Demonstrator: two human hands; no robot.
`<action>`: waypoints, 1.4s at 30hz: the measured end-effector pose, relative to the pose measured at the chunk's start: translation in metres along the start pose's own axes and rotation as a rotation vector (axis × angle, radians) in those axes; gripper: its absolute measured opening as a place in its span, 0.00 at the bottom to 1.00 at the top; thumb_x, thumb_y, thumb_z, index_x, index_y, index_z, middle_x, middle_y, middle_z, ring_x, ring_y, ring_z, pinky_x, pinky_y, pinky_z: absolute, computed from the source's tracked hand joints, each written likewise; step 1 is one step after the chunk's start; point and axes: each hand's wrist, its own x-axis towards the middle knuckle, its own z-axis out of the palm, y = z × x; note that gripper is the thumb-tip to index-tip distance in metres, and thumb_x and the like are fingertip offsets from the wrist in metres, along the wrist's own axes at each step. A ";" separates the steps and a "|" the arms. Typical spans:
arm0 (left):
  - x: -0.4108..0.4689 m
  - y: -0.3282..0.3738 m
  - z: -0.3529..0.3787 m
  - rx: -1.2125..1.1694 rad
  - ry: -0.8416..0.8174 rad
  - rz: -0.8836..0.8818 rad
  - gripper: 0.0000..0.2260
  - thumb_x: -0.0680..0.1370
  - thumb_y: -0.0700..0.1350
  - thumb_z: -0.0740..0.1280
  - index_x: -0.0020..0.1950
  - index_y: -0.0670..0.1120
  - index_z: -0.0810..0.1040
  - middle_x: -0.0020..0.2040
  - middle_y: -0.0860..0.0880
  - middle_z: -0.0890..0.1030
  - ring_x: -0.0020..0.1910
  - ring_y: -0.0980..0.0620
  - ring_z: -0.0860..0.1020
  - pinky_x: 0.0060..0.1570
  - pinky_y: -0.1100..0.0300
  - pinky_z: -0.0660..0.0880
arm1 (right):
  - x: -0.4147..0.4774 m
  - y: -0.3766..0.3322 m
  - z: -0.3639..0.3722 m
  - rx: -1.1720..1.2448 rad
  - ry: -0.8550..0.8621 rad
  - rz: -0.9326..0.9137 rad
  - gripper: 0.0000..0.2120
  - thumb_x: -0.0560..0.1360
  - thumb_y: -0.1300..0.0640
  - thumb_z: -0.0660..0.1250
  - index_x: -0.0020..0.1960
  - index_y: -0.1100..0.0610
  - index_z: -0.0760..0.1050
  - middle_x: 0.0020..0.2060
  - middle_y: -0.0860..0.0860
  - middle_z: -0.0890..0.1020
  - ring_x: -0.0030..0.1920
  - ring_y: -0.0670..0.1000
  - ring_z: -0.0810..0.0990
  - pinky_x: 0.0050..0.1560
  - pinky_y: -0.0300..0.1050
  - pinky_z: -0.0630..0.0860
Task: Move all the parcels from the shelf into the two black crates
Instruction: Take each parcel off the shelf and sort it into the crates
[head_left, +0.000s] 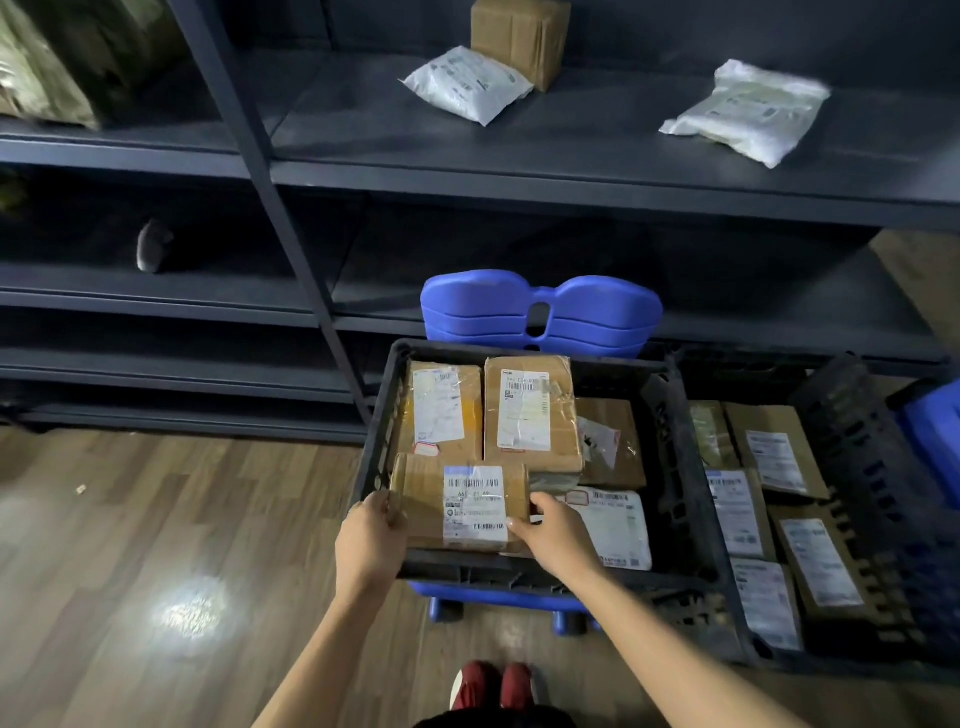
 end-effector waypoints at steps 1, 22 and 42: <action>0.001 -0.002 0.000 0.007 0.007 0.011 0.07 0.74 0.37 0.63 0.50 0.42 0.79 0.46 0.44 0.82 0.47 0.42 0.77 0.39 0.57 0.67 | 0.000 0.001 0.004 0.000 -0.006 -0.007 0.10 0.75 0.53 0.69 0.56 0.50 0.77 0.52 0.45 0.82 0.43 0.41 0.75 0.37 0.30 0.68; 0.034 -0.006 0.024 0.509 -0.287 -0.093 0.12 0.78 0.39 0.59 0.58 0.38 0.76 0.58 0.41 0.80 0.57 0.42 0.79 0.52 0.55 0.74 | 0.038 0.012 0.030 -0.125 -0.129 0.105 0.06 0.72 0.57 0.72 0.47 0.59 0.80 0.47 0.55 0.84 0.48 0.53 0.82 0.48 0.43 0.76; 0.027 -0.016 0.038 0.503 -0.201 0.153 0.31 0.81 0.52 0.56 0.78 0.39 0.48 0.78 0.41 0.55 0.77 0.43 0.55 0.74 0.52 0.58 | 0.031 0.009 0.030 -0.368 -0.073 -0.096 0.32 0.78 0.42 0.59 0.76 0.57 0.58 0.71 0.55 0.69 0.68 0.54 0.71 0.63 0.47 0.72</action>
